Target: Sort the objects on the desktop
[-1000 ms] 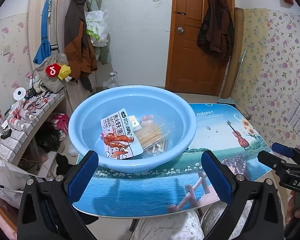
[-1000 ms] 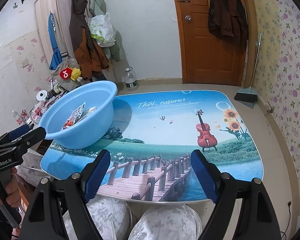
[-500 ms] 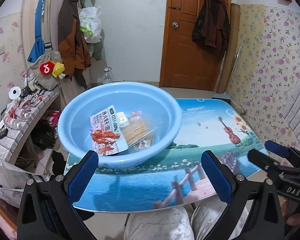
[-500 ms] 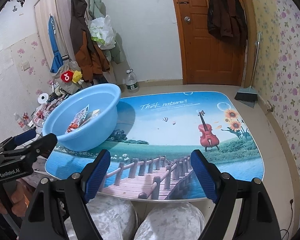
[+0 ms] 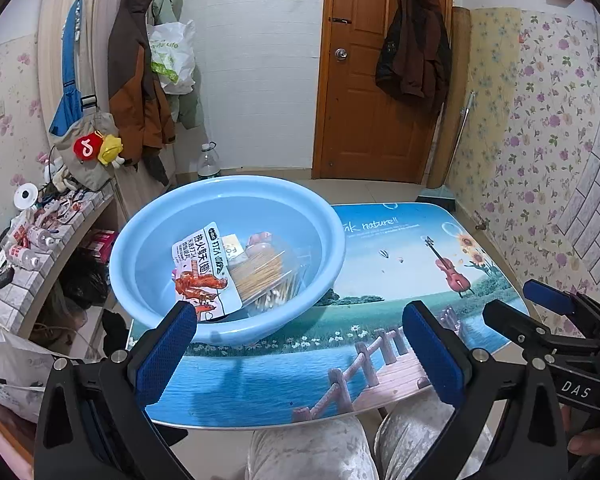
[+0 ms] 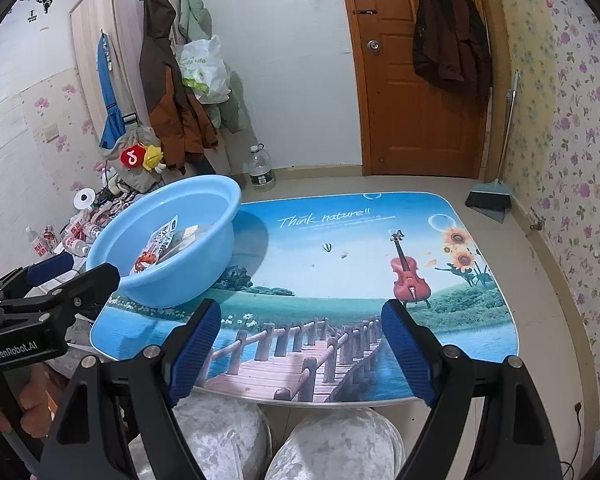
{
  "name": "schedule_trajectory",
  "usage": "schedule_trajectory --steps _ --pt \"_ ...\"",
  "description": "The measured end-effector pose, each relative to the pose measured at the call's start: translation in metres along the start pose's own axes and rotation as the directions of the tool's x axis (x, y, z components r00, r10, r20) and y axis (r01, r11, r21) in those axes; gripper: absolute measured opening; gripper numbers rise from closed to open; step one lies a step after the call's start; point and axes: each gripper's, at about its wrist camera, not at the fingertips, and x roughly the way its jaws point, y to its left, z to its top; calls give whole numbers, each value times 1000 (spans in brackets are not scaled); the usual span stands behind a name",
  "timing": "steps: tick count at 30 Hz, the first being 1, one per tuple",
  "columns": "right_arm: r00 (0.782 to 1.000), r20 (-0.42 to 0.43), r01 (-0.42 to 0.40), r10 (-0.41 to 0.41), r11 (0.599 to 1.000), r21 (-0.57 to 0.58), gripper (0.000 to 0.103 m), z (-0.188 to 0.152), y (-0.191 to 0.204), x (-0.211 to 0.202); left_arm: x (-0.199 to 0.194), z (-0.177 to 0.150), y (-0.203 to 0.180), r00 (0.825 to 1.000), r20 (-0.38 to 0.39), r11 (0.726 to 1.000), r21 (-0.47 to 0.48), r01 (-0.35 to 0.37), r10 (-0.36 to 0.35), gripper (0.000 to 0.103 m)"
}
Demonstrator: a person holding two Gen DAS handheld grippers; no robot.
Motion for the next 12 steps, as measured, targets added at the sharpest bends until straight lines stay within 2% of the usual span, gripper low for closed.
schedule_trajectory --steps 12 --pt "1000 -3 2 -2 1000 0 84 -3 -2 0 -1 -3 -3 1000 7 1000 18 2 -2 103"
